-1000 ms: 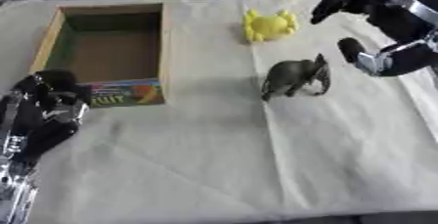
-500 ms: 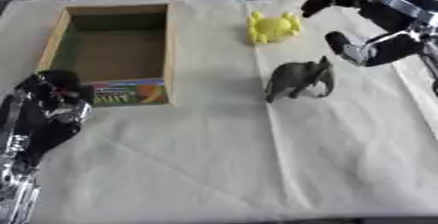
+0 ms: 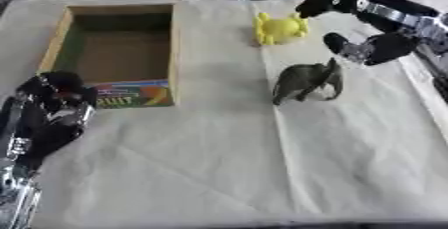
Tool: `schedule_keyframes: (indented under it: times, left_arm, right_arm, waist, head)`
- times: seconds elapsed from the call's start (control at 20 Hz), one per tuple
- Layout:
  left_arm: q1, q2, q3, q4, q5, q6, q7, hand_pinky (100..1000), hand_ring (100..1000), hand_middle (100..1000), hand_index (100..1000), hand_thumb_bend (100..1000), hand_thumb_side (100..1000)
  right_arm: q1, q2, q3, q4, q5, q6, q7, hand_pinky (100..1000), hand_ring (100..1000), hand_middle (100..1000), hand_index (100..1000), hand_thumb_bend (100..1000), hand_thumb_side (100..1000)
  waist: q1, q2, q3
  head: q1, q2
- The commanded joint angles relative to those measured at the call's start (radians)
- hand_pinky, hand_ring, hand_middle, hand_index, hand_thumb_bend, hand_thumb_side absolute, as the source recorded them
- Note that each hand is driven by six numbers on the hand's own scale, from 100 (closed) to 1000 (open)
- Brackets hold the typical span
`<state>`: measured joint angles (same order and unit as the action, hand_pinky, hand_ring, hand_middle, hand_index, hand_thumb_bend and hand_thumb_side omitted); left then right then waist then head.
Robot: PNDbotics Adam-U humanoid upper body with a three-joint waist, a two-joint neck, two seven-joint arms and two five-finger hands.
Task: Pick up objects on the table and place them in the box.
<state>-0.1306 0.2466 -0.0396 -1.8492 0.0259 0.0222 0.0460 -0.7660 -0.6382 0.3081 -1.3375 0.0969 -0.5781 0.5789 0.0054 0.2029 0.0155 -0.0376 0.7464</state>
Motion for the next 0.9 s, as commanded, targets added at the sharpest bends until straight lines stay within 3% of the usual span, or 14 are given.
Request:
schedule_keyframes:
  times: [0.05,0.9]
  left_arm:
    - [-0.002,0.023,0.001,-0.010,0.003,-0.001,-0.002,531,628,571,651,332,100]
    - [0.001,0.022,0.001,-0.008,0.003,-0.001,-0.003,532,628,571,652,330,100]
  right_arm:
    - [-0.025,-0.015,0.004,0.002,0.070,-0.329,0.328,884,876,886,950,100,728]
    - [-0.017,-0.001,0.023,0.030,0.230,-0.329,0.328,886,883,890,955,100,833]
  waist:
    - [-0.001,-0.019,0.001]
    - [-0.001,-0.019,-0.006]
  head:
    - [0.002,0.005]
    - [0.003,0.008]
